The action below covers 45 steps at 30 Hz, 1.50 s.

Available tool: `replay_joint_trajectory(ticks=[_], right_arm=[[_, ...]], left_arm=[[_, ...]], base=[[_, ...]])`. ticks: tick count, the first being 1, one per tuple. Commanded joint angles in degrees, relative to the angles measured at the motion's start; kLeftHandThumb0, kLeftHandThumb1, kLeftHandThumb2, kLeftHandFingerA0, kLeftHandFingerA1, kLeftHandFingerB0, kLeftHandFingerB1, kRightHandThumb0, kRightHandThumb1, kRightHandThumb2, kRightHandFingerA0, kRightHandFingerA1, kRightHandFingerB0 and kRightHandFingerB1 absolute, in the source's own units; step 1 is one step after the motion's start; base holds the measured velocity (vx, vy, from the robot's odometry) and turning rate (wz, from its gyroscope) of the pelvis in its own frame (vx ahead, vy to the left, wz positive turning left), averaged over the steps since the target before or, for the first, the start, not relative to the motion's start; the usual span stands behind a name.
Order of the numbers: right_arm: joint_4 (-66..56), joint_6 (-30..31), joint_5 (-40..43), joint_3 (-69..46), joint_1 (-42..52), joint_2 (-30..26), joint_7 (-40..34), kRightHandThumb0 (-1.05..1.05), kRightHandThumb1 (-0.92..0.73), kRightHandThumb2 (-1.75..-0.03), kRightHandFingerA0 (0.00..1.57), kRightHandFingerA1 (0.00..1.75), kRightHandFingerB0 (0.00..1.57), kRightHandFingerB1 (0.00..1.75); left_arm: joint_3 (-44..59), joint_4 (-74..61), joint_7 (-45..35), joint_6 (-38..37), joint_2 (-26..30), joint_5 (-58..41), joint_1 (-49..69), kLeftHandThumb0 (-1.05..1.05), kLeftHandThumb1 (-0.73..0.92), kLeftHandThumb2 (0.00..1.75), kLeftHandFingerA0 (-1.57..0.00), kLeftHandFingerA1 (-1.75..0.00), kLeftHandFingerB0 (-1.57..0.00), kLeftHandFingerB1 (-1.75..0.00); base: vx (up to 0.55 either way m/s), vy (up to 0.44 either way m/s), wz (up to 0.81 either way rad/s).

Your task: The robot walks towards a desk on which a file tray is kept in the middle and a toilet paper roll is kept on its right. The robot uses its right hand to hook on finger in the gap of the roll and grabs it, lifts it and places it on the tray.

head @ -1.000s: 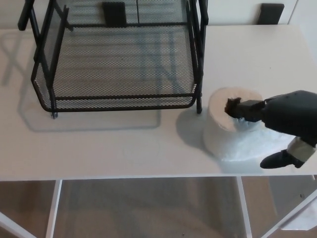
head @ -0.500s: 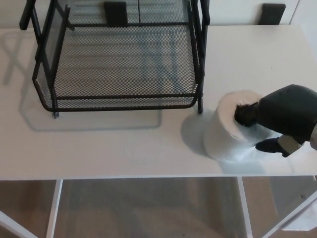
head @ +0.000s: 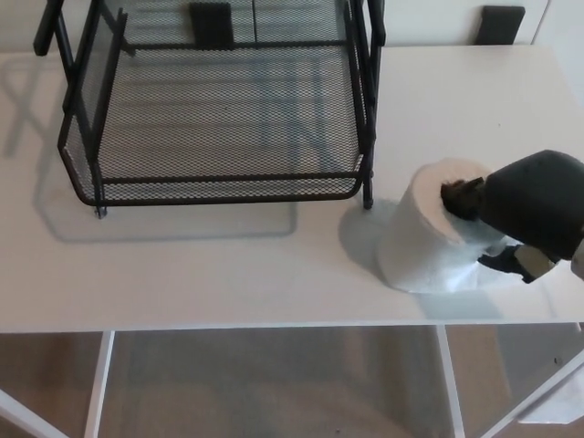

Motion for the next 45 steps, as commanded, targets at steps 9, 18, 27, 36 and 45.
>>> replay_joint_trajectory(ticks=[9, 18, 27, 36, 45], right_arm=[[-1.9, -8.0, 0.3, -18.0, -8.6, -4.1, -17.4, -0.16, -0.62, -0.83, 1.01, 1.39, 0.9, 0.9], [3.2, -4.7, 2.5, -17.3, -29.6, 0.1, -7.8, -0.2, -0.62, -0.79, 0.95, 1.45, 0.85, 1.06], [7.1, -4.4, 0.5, -11.4, -40.5, 7.5, -4.0, -0.32, -0.57, -0.62, 0.95, 1.57, 0.94, 0.72], [16.4, 1.7, 1.4, -4.5, -49.1, 18.1, 7.1, -0.33, -0.58, -0.57, 0.85, 1.65, 0.92, 0.61], [30.4, 0.1, 0.4, 2.0, -52.4, 25.8, 10.0, -0.33, -0.58, -0.57, 0.82, 1.58, 0.9, 0.7]], left_arm=[[-2.5, 0.3, -1.4, -3.0, 1.7, 2.5, 1.0, -0.91, 0.73, 1.0, -0.33, -0.74, -0.15, -0.62], [-2.7, 0.3, -1.5, -3.3, 1.6, 2.5, 1.4, -0.92, 0.72, 1.01, -0.33, -0.74, -0.16, -0.63], [-2.5, -0.5, -1.0, -2.3, 1.1, 2.3, 1.2, -0.91, 0.92, 0.71, -0.39, -0.83, -0.14, -0.62], [-1.4, 0.7, -2.3, -3.3, 1.1, 1.1, 1.2, -0.92, 0.71, 1.2, -0.4, -0.78, -0.07, -0.6], [-1.0, 0.0, -1.2, -1.1, 0.2, 0.7, -0.2, -0.89, 0.92, 0.72, -0.33, -0.84, -0.12, -0.63]], base=[[0.0, 0.0, 0.0], [0.0, 0.0, 0.0], [0.0, 0.0, 0.0], [0.0, 0.0, 0.0], [0.0, 0.0, 0.0]])
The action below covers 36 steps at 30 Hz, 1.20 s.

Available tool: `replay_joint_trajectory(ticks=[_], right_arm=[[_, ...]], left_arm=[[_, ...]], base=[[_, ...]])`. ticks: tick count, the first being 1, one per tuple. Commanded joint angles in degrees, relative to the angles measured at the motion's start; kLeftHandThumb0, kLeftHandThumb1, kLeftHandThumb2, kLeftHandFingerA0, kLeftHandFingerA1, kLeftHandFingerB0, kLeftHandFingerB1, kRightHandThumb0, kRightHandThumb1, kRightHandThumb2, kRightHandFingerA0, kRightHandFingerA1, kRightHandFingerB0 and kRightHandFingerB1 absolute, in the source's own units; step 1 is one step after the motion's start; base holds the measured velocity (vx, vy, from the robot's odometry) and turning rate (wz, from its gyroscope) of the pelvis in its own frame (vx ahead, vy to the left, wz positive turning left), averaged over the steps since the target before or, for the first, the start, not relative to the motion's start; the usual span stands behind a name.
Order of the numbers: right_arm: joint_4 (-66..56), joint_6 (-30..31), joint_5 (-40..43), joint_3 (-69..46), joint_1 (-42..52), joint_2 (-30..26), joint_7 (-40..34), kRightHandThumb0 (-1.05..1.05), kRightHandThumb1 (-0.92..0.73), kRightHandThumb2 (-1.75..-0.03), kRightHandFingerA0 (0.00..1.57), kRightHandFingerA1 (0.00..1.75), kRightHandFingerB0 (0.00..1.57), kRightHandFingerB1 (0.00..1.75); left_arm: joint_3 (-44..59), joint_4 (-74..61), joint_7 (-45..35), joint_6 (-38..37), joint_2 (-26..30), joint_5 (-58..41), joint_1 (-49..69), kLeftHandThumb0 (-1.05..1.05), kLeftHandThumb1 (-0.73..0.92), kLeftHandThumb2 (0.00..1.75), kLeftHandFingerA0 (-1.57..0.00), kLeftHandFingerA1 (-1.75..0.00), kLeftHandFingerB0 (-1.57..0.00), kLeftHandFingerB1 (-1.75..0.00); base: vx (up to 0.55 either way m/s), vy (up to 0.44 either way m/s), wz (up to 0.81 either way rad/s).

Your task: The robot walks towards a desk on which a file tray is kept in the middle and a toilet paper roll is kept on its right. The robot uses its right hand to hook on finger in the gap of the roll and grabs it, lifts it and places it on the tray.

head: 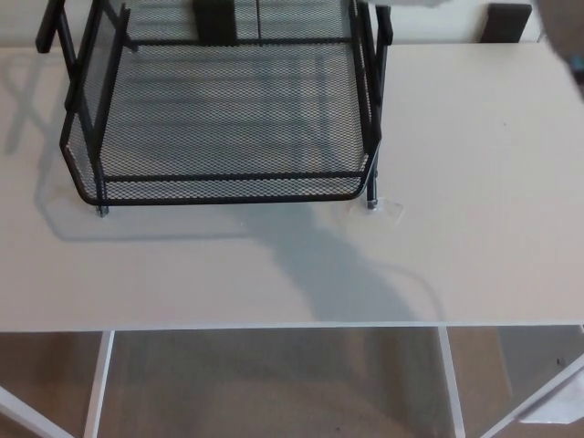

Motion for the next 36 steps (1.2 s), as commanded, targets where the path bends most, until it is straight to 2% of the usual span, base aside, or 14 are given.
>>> replay_joint_trajectory(ticks=[1, 6, 7, 8, 9, 13, 14, 16, 21, 22, 24, 27, 28, 36], right_arm=[[6.7, 0.0, 0.3, 4.4, -1.0, 4.1, 6.8, -0.36, -0.58, -0.57, 0.82, 1.53, 0.9, 0.62], [9.6, -0.6, 0.2, 8.0, 0.1, 6.2, 10.8, -0.38, -0.54, -0.61, 0.84, 1.53, 0.93, 0.62], [9.8, -0.4, 0.4, 8.4, 0.1, 6.4, 11.6, -0.37, -0.59, -0.58, 0.85, 1.51, 0.91, 0.69], [10.0, -0.4, 0.2, 8.9, 0.0, 6.5, 12.1, -0.34, -0.59, -0.62, 0.81, 1.49, 0.9, 0.78], [10.2, -0.9, 0.7, 9.0, 0.1, 6.6, 12.7, -0.31, -0.59, -0.65, 0.86, 1.45, 0.9, 0.85], [10.0, 0.2, 2.2, 8.4, 0.6, 7.5, 14.7, -0.3, -0.63, -0.64, 0.85, 1.38, 0.9, 0.84], [10.2, 0.1, 2.6, 8.1, 0.6, 7.7, 15.4, -0.33, -0.64, -0.62, 0.84, 1.33, 0.87, 0.79], [10.6, 0.6, 3.6, 7.3, 0.9, 8.3, 16.2, -0.31, -0.62, -0.63, 0.84, 1.28, 0.87, 0.82], [11.5, 1.6, 4.7, 6.2, 0.6, 8.8, 18.9, -0.19, -0.58, -0.76, 0.89, 1.2, 0.86, 0.83], [11.7, 1.3, 4.9, 6.0, 0.5, 8.5, 19.0, -0.2, -0.59, -0.74, 0.91, 1.16, 0.85, 0.79], [11.5, 1.2, 4.9, 5.4, 0.9, 8.4, 17.8, -0.24, -0.62, -0.7, 0.95, 1.1, 0.8, 0.69], [11.6, 0.9, 4.2, 5.0, 1.5, 8.2, 15.7, -0.32, -0.68, -0.61, 0.69, 1.05, 0.55, 0.41], [11.9, 1.4, 4.3, 5.0, 0.8, 8.0, 17.3, -0.39, -0.66, -0.59, 0.49, 0.65, 0.34, 0.35], [11.3, 3.5, 2.9, 5.8, -1.4, 6.9, 20.4, -0.46, -0.6, -0.58, 0.17, 0.56, 0.26, 0.41]], left_arm=[[-0.2, 0.4, 0.2, -1.7, -0.1, 1.1, -0.9, -0.9, 0.72, 1.2, -0.49, -0.83, -0.06, -0.59], [-0.7, 0.2, -0.5, -2.9, -0.5, 1.4, -0.5, -0.84, 0.68, 1.19, -0.46, -0.81, -0.07, -0.59], [-0.7, -0.5, -1.0, -2.3, -0.4, 1.3, -0.2, -0.91, 0.92, 0.77, -0.34, -0.84, -0.1, -0.65], [-0.6, -1.4, -1.1, -1.8, -0.4, 1.2, -0.1, -0.9, 0.71, 1.19, -0.43, -0.79, -0.05, -0.59], [-0.5, -1.8, -1.0, -1.5, -0.5, 1.1, -0.1, -0.88, 0.7, 1.18, -0.4, -0.77, -0.05, -0.59], [-1.0, -2.6, -0.3, -0.4, -0.5, 1.9, -0.1, -0.95, 0.71, 1.03, -0.39, -0.79, -0.17, -0.64], [-1.2, -2.8, -0.4, -0.6, -0.5, 2.1, 0.0, -0.92, 0.92, 0.72, -0.38, -0.84, -0.15, -0.64], [-1.5, -2.2, -0.4, -1.3, -0.5, 2.3, -0.1, -0.87, 0.69, 1.19, -0.49, -0.82, -0.1, -0.6], [-1.0, 1.1, -0.9, -3.5, -0.7, 1.8, -0.6, -0.83, 0.68, 1.18, -0.42, -0.76, -0.07, -0.59], [-1.2, 0.5, -0.7, -3.0, -0.7, 1.9, -0.5, -0.91, 0.92, 0.71, -0.39, -0.81, -0.11, -0.61], [-1.6, -0.4, -0.6, -2.2, -0.6, 2.3, -0.3, -0.94, 0.71, 1.05, -0.38, -0.75, -0.13, -0.62], [-1.2, -2.1, -1.4, -1.9, -0.4, 1.5, 0.7, -0.92, 0.92, 0.69, -0.41, -0.84, -0.13, -0.65], [-1.1, -1.1, -1.0, -2.6, -0.6, 1.6, 0.4, -0.94, 0.7, 1.03, -0.37, -0.75, -0.15, -0.63], [-1.7, 0.5, -1.3, -4.0, -0.2, 2.4, 0.0, -0.92, 0.92, 0.71, -0.4, -0.79, -0.16, -0.64]], base=[[0.0, 0.0, 0.0], [0.0, 0.0, 0.0], [0.0, 0.0, 0.0], [0.0, 0.0, 0.0], [0.0, 0.0, 0.0], [0.0, 0.0, 0.0], [0.0, 0.0, 0.0], [0.0, 0.0, 0.0], [0.0, 0.0, 0.0], [0.0, 0.0, 0.0], [0.0, 0.0, 0.0], [0.0, 0.0, 0.0], [0.0, 0.0, 0.0], [0.0, 0.0, 0.0]])
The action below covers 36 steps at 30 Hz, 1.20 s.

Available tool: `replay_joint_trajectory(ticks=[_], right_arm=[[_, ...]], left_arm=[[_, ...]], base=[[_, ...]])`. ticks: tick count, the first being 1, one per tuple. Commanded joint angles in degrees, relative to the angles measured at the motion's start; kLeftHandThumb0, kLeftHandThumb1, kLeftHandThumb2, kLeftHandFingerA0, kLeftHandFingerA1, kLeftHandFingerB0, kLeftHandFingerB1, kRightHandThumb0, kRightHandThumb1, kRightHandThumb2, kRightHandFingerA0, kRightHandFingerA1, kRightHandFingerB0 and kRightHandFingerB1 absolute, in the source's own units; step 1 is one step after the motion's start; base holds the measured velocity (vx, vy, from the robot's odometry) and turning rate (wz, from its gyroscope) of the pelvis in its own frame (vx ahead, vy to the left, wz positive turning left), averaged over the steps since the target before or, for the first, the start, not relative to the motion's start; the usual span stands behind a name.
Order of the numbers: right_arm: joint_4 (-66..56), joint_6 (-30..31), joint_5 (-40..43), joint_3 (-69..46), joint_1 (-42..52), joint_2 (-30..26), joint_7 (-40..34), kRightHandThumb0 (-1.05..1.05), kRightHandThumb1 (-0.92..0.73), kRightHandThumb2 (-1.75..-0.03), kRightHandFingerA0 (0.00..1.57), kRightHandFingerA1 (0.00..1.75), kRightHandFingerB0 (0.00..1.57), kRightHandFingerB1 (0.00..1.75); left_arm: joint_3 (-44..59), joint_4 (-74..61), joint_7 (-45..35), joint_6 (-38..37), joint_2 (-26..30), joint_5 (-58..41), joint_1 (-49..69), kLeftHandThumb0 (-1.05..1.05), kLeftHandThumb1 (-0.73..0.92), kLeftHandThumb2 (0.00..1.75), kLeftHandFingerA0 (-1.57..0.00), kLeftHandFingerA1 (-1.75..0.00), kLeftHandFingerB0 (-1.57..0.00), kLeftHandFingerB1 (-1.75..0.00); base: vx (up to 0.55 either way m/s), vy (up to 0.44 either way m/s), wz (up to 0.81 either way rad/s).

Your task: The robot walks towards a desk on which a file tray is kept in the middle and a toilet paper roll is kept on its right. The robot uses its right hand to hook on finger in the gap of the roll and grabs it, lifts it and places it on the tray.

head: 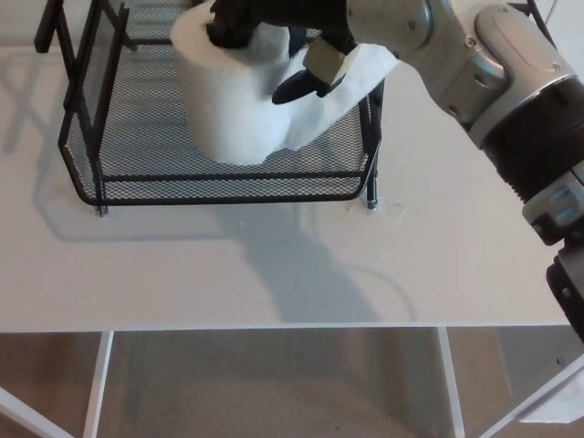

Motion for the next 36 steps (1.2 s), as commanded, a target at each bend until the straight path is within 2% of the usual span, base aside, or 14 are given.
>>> replay_joint_trajectory(ticks=[1, 3, 4, 5, 10, 12, 15, 16, 22, 27, 28, 31, 35, 36], right_arm=[[-1.1, 1.9, -0.9, 0.5, -2.2, -1.2, 1.9, -0.47, -0.6, -0.59, 0.14, 0.56, 0.28, 0.41], [-1.7, 1.0, -1.6, 1.1, -2.4, -1.5, 1.4, -0.52, -0.45, -0.8, 0.16, 0.6, 0.22, 0.51], [-2.5, 0.1, -2.0, 1.4, -2.2, -1.8, 0.4, -0.5, -0.59, -0.58, 0.17, 0.65, 0.28, 0.44], [-3.7, 0.3, -1.8, 1.1, -1.7, -1.8, 0.3, -0.51, -0.58, -0.58, 0.19, 0.67, 0.24, 0.46], [-5.4, 2.3, -2.7, 2.1, -3.2, -1.6, 2.9, -0.57, -0.5, -0.79, 0.11, 0.57, 0.12, 0.48], [-5.9, 2.0, -2.7, 2.0, -3.6, -2.0, 2.7, -0.57, -0.49, -0.79, 0.12, 0.59, 0.12, 0.49], [-6.3, 1.7, -1.4, 0.7, -5.7, -3.6, 4.4, -0.61, -0.48, -0.78, 0.07, 0.58, 0.06, 0.49], [-6.6, 2.4, -0.8, 0.1, -6.5, -4.2, 5.7, -0.37, -0.45, -0.99, 0.02, 0.54, 0.0, 0.52], [-8.1, 6.2, 5.2, -8.8, -13.5, -12.1, 13.7, -0.53, -0.62, -0.59, 0.14, 0.48, 0.16, 0.32], [-7.3, 5.6, 7.3, -12.9, -17.3, -18.7, 18.3, -0.58, -0.48, -0.8, 0.15, 0.52, 0.13, 0.43], [-7.2, 4.9, 7.7, -13.7, -17.6, -20.4, 18.6, -0.58, -0.46, -0.79, 0.18, 0.52, 0.15, 0.43], [-10.2, 6.0, 9.1, -16.1, -17.1, -25.4, 21.3, -0.59, -0.46, -0.8, 0.21, 0.51, 0.16, 0.44], [-17.8, 6.2, 15.0, -23.9, -11.1, -35.1, 24.5, -0.61, -0.46, -0.8, 0.28, 0.56, 0.16, 0.43], [-21.7, 9.8, 16.2, -26.7, -8.3, -37.7, 25.9, -0.64, -0.47, -0.82, 0.27, 0.54, 0.16, 0.44]], left_arm=[[0.1, -0.7, -0.9, -2.5, 1.2, 0.7, 0.6, -0.92, 0.92, 0.7, -0.38, -0.78, -0.15, -0.63], [1.0, -1.3, -1.0, -0.9, 1.0, -0.2, 0.5, -0.92, 0.92, 0.72, -0.33, -0.77, -0.17, -0.63], [0.9, -2.0, -1.3, -0.7, 1.1, -0.1, 0.8, -0.85, 0.68, 1.16, -0.39, -0.75, -0.12, -0.6], [0.5, -1.5, -0.9, -1.0, 1.0, 0.5, 0.5, -0.91, 0.92, 0.71, -0.37, -0.78, -0.15, -0.63], [0.0, 0.2, -0.5, -2.3, 0.9, 1.2, 0.0, -0.94, 0.7, 1.04, -0.38, -0.75, -0.18, -0.63], [0.3, 0.1, -0.4, -2.0, 0.7, 0.8, -0.1, -0.91, 0.92, 0.71, -0.4, -0.8, -0.16, -0.64], [0.7, -0.9, -0.4, -1.5, 0.7, 0.5, 0.5, -0.94, 0.69, 1.03, -0.38, -0.75, -0.17, -0.64], [0.5, -0.6, -0.4, -2.0, 0.7, 0.8, 0.4, -0.93, 0.92, 0.71, -0.4, -0.8, -0.16, -0.65], [-0.4, -1.1, -0.5, -2.1, 1.2, 1.5, 1.0, -0.94, 0.92, 0.75, -0.4, -0.77, -0.17, -0.64], [-0.6, -1.5, -0.1, -1.5, 1.3, 1.8, 1.3, -0.92, 0.92, 0.72, -0.44, -0.79, -0.15, -0.62], [-0.3, -1.6, -0.1, -1.6, 1.2, 1.5, 1.5, -0.93, 0.71, 1.07, -0.46, -0.77, -0.16, -0.63], [-0.3, -1.0, -0.4, -2.9, 1.2, 1.5, 1.9, -0.95, 0.92, 0.71, -0.42, -0.78, -0.16, -0.65], [-0.3, -0.6, -0.8, -3.4, 1.3, 1.5, 2.1, -0.95, 0.72, 1.05, -0.37, -0.73, -0.16, -0.62], [0.4, -0.9, -1.1, -3.2, 1.6, 0.8, 2.4, -0.93, 0.92, 0.71, -0.37, -0.78, -0.16, -0.63]], base=[[0.0, 0.0, 0.0], [0.0, 0.0, 0.0], [0.0, 0.0, 0.0], [0.0, 0.0, 0.0], [0.0, 0.0, 0.0], [0.0, 0.0, 0.0], [0.0, 0.0, 0.0], [0.0, 0.0, 0.0], [0.0, 0.0, 0.0], [0.0, 0.0, 0.0], [0.0, 0.0, 0.0], [0.0, 0.0, 0.0], [0.0, 0.0, 0.0], [0.0, 0.0, 0.0]])
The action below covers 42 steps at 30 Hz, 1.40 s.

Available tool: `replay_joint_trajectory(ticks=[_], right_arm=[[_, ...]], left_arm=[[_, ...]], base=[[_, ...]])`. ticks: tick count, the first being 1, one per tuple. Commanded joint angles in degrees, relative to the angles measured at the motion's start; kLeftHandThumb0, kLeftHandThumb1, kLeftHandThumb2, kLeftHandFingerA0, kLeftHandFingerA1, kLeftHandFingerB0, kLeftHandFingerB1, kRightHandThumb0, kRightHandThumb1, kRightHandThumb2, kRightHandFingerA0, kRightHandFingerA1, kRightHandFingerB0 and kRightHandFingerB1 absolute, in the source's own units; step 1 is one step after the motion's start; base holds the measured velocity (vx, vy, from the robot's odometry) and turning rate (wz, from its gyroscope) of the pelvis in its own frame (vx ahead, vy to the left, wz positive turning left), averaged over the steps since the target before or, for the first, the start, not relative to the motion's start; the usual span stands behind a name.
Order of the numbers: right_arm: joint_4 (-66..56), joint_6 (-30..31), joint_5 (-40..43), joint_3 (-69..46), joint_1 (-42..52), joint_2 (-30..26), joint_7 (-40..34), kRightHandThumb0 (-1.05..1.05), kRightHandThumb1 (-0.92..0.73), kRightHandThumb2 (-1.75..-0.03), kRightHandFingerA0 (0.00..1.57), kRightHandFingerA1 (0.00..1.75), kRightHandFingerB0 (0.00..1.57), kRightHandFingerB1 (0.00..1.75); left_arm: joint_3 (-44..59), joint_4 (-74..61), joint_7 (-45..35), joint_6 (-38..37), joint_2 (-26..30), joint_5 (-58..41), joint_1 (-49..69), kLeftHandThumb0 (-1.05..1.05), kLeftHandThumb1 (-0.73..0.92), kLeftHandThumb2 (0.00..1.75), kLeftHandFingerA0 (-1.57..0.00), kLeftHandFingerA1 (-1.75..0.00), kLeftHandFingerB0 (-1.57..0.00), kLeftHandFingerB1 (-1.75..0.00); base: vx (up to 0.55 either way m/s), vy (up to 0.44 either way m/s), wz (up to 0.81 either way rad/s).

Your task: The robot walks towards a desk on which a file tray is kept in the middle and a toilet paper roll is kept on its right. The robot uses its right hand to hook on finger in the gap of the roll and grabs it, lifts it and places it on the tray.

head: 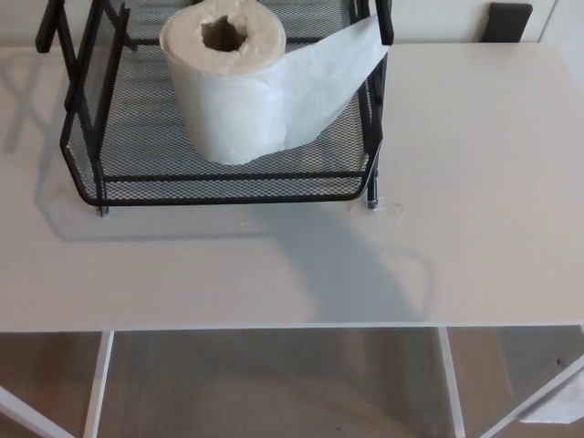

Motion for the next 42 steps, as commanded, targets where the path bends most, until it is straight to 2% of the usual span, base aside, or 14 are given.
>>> replay_joint_trajectory(ticks=[1, 8, 9, 10, 14, 26, 27, 32, 33, 37, 38, 39, 40, 42], right_arm=[[-16.8, 10.8, 11.9, -16.2, 12.6, -14.2, 9.4, -0.6, -0.61, -0.58, 0.37, 0.48, 0.27, 0.35], [-25.3, 15.8, 20.0, -53.1, 40.6, -16.2, 7.1, -0.45, -0.6, -0.6, 0.39, 0.52, 0.29, 0.31], [-25.5, 16.0, 19.5, -58.1, 43.7, -15.1, 5.8, -0.46, -0.6, -0.6, 0.39, 0.48, 0.3, 0.32], [-24.9, 14.5, 19.1, -65.2, 48.3, -13.4, 2.9, -0.46, -0.6, -0.59, 0.42, 0.47, 0.29, 0.3], [-24.5, 11.4, 16.1, -81.4, 62.6, -6.3, -9.2, -0.53, -0.61, -0.58, 0.39, 0.47, 0.27, 0.31], [-5.6, -9.3, 25.7, -88.5, 78.4, 12.8, -43.0, -0.34, -0.57, -0.57, 0.51, 0.6, 0.35, 0.33], [-5.3, -13.6, 23.5, -87.3, 78.6, 17.4, -51.3, -0.29, -0.61, -0.58, 0.52, 0.69, 0.37, 0.41], [-10.4, -0.9, 22.8, -87.4, 81.4, 25.8, -50.8, -0.36, -0.7, -0.65, 0.41, 0.61, 0.24, 0.31], [-10.1, 1.8, 23.6, -87.0, 82.1, 26.8, -48.9, -0.32, -0.66, -0.6, 0.41, 0.6, 0.24, 0.29], [-6.7, 1.3, 24.0, -85.0, 84.4, 27.3, -46.1, -0.32, -0.64, -0.6, 0.37, 0.74, 0.23, 0.29], [-8.0, 10.5, 26.8, -87.3, 84.5, 27.7, -40.6, -0.49, -0.6, -0.74, 0.44, 1.15, 0.14, 0.42], [-8.7, 15.2, 27.0, -88.2, 84.5, 27.9, -39.0, -0.39, -0.66, -0.58, 0.14, 0.95, 0.15, 0.38], [-8.7, 22.3, 28.2, -90.0, 84.4, 27.3, -36.1, -0.33, -0.66, -0.6, 0.11, 0.58, 0.09, 0.38], [-6.8, 25.8, 19.5, -82.6, 88.1, 24.2, -32.2, -0.51, -0.72, -0.62, 0.04, 0.46, 0.0, 0.25]], left_arm=[[2.8, -0.7, -0.4, -1.5, 1.3, -1.8, 1.3, -0.91, 0.92, 0.68, -0.36, -0.8, -0.17, -0.63], [5.3, 1.5, 0.5, -0.6, -0.1, -3.6, -0.4, -0.95, 0.69, 1.01, -0.45, -0.8, -0.15, -0.63], [5.4, 1.6, 0.9, -0.7, -0.2, -3.6, -0.5, -0.91, 0.91, 0.68, -0.53, -0.86, -0.16, -0.62], [5.4, 1.9, 1.3, -1.4, -0.4, -3.4, -0.4, -0.93, 0.69, 1.03, -0.55, -0.83, -0.17, -0.62], [5.7, 2.5, 1.1, -1.8, -0.2, -3.5, -0.3, -0.9, 0.92, 0.69, -0.47, -0.85, -0.14, -0.63], [5.2, 4.6, 1.7, -2.3, -0.2, -2.6, -2.1, -0.9, 0.91, 0.69, -0.48, -0.82, -0.18, -0.61], [5.3, 5.0, 1.2, -2.8, -0.4, -2.7, -1.9, -0.92, 0.69, 1.01, -0.44, -0.79, -0.13, -0.62], [5.3, 3.8, -0.3, -3.5, -0.6, -3.0, 0.7, -0.9, 0.92, 0.73, -0.29, -0.74, -0.11, -0.6], [6.7, 4.4, -1.1, -2.9, -0.6, -4.4, 0.5, -0.91, 0.73, 1.17, -0.32, -0.73, -0.07, -0.59], [11.5, 5.2, -2.2, -1.1, -0.6, -9.0, -0.4, -0.94, 0.72, 1.17, -0.17, -0.69, -0.13, -0.6], [11.5, 5.1, -1.5, -1.8, -0.6, -8.7, -0.3, -0.94, 0.73, 1.18, -0.23, -0.73, -0.11, -0.6], [11.2, 4.3, -0.8, -1.7, -0.6, -8.2, 0.0, -0.93, 0.92, 0.71, -0.27, -0.81, -0.05, -0.61], [10.9, 3.7, -0.5, -1.2, -0.5, -7.8, 0.3, -0.92, 0.71, 1.17, -0.46, -0.83, -0.05, -0.59], [11.4, 5.2, 0.1, -0.8, -0.7, -7.8, -0.5, -0.91, 0.72, 1.15, -0.33, -0.76, -0.07, -0.58]], base=[[0.0, 0.0, 0.0], [0.0, 0.0, -0.01], [0.0, 0.0, 0.0], [0.0, 0.0, 0.0], [0.0, 0.0, 0.0], [0.0, 0.0, 0.0], [0.0, 0.0, 0.0], [0.0, 0.0, 0.0], [0.0, 0.0, 0.0], [0.0, 0.0, 0.0], [0.0, 0.0, 0.0], [0.0, 0.0, 0.0], [0.0, 0.0, 0.0], [0.0, 0.0, 0.0]])
